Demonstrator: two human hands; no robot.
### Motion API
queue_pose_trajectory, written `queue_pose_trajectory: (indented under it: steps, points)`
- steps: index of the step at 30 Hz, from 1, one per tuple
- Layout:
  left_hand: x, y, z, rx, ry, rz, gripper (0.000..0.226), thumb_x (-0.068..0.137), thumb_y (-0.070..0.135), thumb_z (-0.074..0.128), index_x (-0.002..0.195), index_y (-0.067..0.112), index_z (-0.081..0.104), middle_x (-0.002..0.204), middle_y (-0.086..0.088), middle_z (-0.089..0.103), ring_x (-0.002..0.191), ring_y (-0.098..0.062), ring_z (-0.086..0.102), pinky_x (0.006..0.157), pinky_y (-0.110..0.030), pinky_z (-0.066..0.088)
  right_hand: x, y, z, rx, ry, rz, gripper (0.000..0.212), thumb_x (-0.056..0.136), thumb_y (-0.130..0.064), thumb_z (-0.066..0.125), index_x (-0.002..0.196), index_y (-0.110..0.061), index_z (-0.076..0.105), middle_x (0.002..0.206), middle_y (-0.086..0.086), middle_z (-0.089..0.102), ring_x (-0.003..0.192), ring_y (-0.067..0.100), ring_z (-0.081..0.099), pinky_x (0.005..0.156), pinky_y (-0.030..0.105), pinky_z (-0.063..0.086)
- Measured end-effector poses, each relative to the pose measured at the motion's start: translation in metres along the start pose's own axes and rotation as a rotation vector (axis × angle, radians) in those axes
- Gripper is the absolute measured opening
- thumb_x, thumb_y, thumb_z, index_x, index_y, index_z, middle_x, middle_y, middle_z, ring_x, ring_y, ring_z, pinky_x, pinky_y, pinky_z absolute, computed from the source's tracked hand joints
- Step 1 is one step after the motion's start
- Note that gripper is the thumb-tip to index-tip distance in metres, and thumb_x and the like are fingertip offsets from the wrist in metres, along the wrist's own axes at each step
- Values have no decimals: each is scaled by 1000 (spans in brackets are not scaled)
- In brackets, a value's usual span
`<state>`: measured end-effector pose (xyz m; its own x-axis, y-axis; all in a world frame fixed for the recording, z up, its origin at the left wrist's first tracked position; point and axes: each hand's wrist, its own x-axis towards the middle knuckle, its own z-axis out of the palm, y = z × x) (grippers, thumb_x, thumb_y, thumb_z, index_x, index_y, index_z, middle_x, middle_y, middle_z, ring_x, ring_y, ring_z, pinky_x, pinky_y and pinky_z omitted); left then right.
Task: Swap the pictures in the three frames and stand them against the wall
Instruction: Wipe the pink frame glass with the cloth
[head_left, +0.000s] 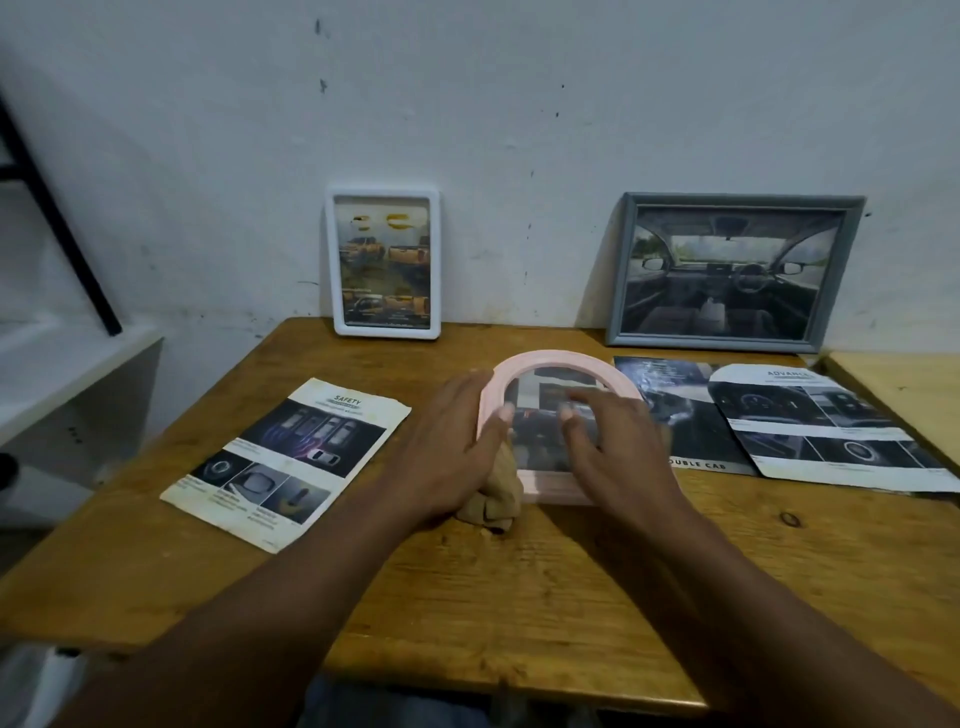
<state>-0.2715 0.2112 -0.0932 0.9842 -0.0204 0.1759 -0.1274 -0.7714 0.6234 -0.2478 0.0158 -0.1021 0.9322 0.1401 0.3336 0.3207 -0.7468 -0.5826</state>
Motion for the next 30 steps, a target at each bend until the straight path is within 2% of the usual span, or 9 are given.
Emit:
queue_pose_trajectory:
  steps: [3, 5, 8, 14, 22, 26, 30]
  points:
    - [-20, -6, 8, 249, -84, 138, 65, 101, 60, 40, 159, 36, 22, 168, 11, 15, 153, -12, 17, 122, -42, 24, 18, 26, 1, -225, -93, 80, 52, 103, -48, 36, 149, -23, 37, 156, 5, 37, 145, 25, 26, 115, 54, 20]
    - [-25, -12, 14, 331, -164, 151, 64, 103, 60, 31, 161, 33, 20, 169, 8, 14, 155, -10, 10, 124, -37, 15, 22, 33, 6, -306, -174, 75, 59, 104, -51, 29, 153, -20, 27, 162, 8, 26, 150, 26, 17, 118, 53, 15]
    - [-22, -15, 16, 344, -192, 87, 66, 105, 56, 20, 163, 25, 12, 170, 3, 9, 155, -10, 4, 126, -35, 8, 19, 32, 12, -379, -238, 36, 62, 103, -53, 21, 153, -16, 23, 162, 12, 24, 151, 26, 15, 121, 52, 12]
    - [26, -16, 14, 362, -253, -78, 67, 107, 53, 16, 163, 18, 4, 171, 0, 2, 157, -19, 1, 124, -39, 7, 17, 34, 13, -409, -229, 15, 67, 101, -55, 18, 155, -16, 19, 162, 13, 25, 151, 27, 16, 122, 51, 13]
    - [117, -20, 28, 469, -316, -96, 66, 109, 48, 20, 163, 17, -4, 170, -3, -9, 156, -24, -9, 124, -43, 0, 16, 33, 15, -385, -267, 33, 68, 100, -58, 14, 158, -22, 8, 166, 10, 13, 154, 24, 2, 123, 46, 1]
    - [146, -14, 37, 413, -314, -64, 65, 109, 48, 17, 163, 17, -3, 170, -3, -10, 156, -24, -11, 125, -43, -2, 18, 32, 13, -337, -286, 41, 65, 101, -56, 20, 157, -24, 13, 165, 5, 17, 153, 22, 4, 124, 45, 2]
    - [152, -7, 40, 53, -252, -102, 61, 109, 49, 17, 163, 28, -2, 170, 5, -8, 155, -17, -10, 124, -42, -4, 39, 33, 0, -212, -259, 37, 50, 102, -47, 37, 147, -27, 30, 156, -2, 33, 145, 17, 28, 121, 47, 19]
